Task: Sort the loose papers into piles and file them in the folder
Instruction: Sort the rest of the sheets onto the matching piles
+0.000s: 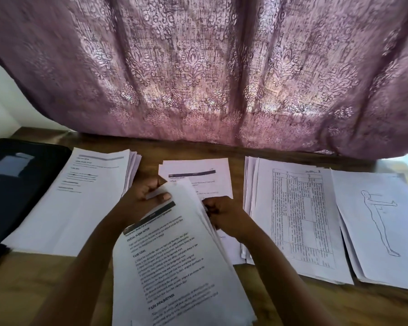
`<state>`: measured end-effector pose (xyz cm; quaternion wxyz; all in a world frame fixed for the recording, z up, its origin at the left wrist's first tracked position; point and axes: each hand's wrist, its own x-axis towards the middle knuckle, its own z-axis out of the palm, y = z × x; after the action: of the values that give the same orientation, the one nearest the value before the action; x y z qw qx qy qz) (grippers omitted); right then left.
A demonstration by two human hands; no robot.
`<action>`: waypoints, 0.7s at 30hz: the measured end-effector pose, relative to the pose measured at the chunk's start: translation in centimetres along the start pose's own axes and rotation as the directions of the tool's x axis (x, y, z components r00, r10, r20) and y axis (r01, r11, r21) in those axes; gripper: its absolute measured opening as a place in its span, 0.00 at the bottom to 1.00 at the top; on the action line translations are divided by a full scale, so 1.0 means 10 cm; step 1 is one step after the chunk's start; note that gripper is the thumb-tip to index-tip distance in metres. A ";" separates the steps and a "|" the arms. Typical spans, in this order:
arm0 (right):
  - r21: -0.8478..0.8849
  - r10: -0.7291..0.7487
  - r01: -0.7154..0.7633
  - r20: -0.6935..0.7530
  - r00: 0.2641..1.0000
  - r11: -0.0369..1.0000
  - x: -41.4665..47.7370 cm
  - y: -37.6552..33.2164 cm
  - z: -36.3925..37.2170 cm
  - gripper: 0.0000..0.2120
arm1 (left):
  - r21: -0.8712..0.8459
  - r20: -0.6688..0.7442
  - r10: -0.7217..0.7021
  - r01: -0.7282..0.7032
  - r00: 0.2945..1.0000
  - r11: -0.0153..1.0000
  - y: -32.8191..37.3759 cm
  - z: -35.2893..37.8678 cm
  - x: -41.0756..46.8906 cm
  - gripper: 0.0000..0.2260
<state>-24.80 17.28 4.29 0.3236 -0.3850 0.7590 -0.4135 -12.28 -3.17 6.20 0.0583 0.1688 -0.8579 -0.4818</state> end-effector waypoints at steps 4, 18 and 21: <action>0.145 -0.016 0.008 0.053 0.998 0.989 -0.15 -0.09 0.12 0.10 | -0.039 0.070 -0.049 0.051 0.996 0.998 -0.11 0.07 -0.02 0.08; -0.066 0.235 -0.246 -0.138 0.962 0.967 0.30 0.39 -0.14 0.06 | 0.461 0.071 -0.126 0.080 0.989 0.884 -0.46 0.40 0.25 0.19; -0.304 0.062 -0.155 -0.295 0.954 0.940 0.47 0.39 -0.23 0.10 | 0.587 -0.052 -0.040 0.063 0.998 0.807 -0.43 0.48 0.30 0.24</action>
<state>-30.22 15.55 1.07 0.1675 -0.3275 0.8748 -0.3155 -15.38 -2.39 -0.21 0.0060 0.2104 -0.9588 -0.1907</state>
